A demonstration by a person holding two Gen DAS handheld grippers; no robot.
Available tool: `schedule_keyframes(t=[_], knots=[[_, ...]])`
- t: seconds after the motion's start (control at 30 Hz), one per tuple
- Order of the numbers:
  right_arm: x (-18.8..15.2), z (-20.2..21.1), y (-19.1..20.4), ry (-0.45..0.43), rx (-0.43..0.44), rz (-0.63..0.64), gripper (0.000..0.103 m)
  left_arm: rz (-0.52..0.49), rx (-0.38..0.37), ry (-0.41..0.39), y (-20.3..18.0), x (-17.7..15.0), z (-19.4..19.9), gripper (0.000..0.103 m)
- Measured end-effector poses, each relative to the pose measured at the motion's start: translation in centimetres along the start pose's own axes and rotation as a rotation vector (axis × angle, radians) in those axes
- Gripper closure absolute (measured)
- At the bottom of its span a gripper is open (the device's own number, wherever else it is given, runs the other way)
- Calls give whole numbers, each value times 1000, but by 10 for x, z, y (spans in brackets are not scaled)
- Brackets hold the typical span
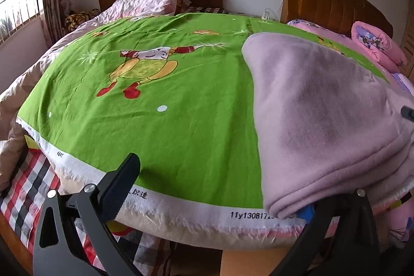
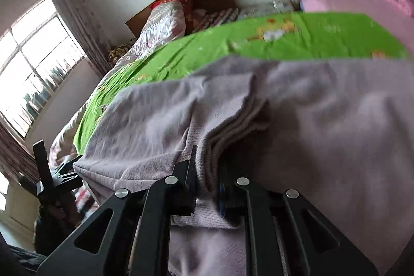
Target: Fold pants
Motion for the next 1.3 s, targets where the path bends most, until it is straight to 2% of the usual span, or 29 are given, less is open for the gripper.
schedule_keyframes(t=[0.07, 0.13, 0.17, 0.23, 0.27, 0.3, 0.33, 0.4, 0.43, 0.5, 0.57, 0.67, 0.77, 0.8, 0.83, 0.87, 0.93, 1.0, 1.07, 1.13, 1.17, 1.23, 1.3], knots=[[-2, -1, 1, 11, -23, 4, 91, -11, 12, 3, -2, -1, 1, 1], [-12, -14, -12, 70, -65, -31, 86, -38, 30, 10, -5, -1, 3, 1], [-16, -21, -17, 97, -72, -43, 76, -70, 43, 18, -9, -2, 7, 1], [-19, -18, -24, 99, -28, -81, 73, -139, 47, 33, -16, -5, 17, 1], [-21, -14, -27, 103, -24, -93, 67, -200, 56, 54, -21, -8, 25, 1], [-20, -7, -29, 92, -35, -94, 55, -248, 63, 57, -25, -10, 33, 2], [-18, 0, -30, 74, -73, -85, 50, -293, 39, 49, -30, -11, 46, 2], [-11, 20, -24, -3, -182, -10, 48, -306, -95, -7, -43, -4, 76, 2], [-7, 27, -15, -35, -173, 22, 48, -283, -170, -68, -51, 9, 94, 2], [1, 36, 6, -90, -149, 87, 48, -235, -250, -148, -62, 32, 108, 2], [8, 36, 41, -137, -140, 205, 48, -186, -339, -175, -79, 57, 97, 1], [2, 19, 81, -136, -167, 350, 48, -161, -368, -87, -103, 71, 41, 2], [-13, -9, 89, -52, -204, 416, 48, -132, -309, 66, -109, 56, -24, 2], [-23, -18, 85, -11, -234, 436, 48, -138, -275, 94, -106, 48, -38, 2], [-33, -25, 79, 15, -267, 460, 47, -191, -232, 88, -108, 39, -48, 2], [-41, -23, 73, -23, -256, 476, 47, -252, -202, 69, -113, 33, -48, 2], [-46, -19, 61, -41, -211, 440, 46, -298, -173, 77, -118, 30, -49, 1], [-46, -16, 54, -29, -182, 408, 46, -267, -176, 120, -119, 37, -47, 2], [-45, -16, 54, -31, -179, 406, 45, -190, -238, 127, -127, 59, -32, 2], [-46, -18, 55, -37, -186, 398, 43, -179, -336, 95, -141, 84, -15, 2], [-46, -18, 55, -40, -189, 398, 43, -181, -350, 94, -150, 100, -15, 2], [-45, -16, 58, -44, -188, 395, 42, -202, -319, 132, -158, 121, -36, 2], [-46, -14, 56, -43, -173, 387, 42, -208, -275, 207, -154, 131, -72, 2]])
Point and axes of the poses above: each gripper's, at about its wrist camera, not at the fingertips, and z roughly against the way its jaws point, y to its left, x to its top, the point moved 5 cm from there along -z, roughly the way its jaws point, and after that the axes turned 15 degrees about -x, right-handed, at the moved point
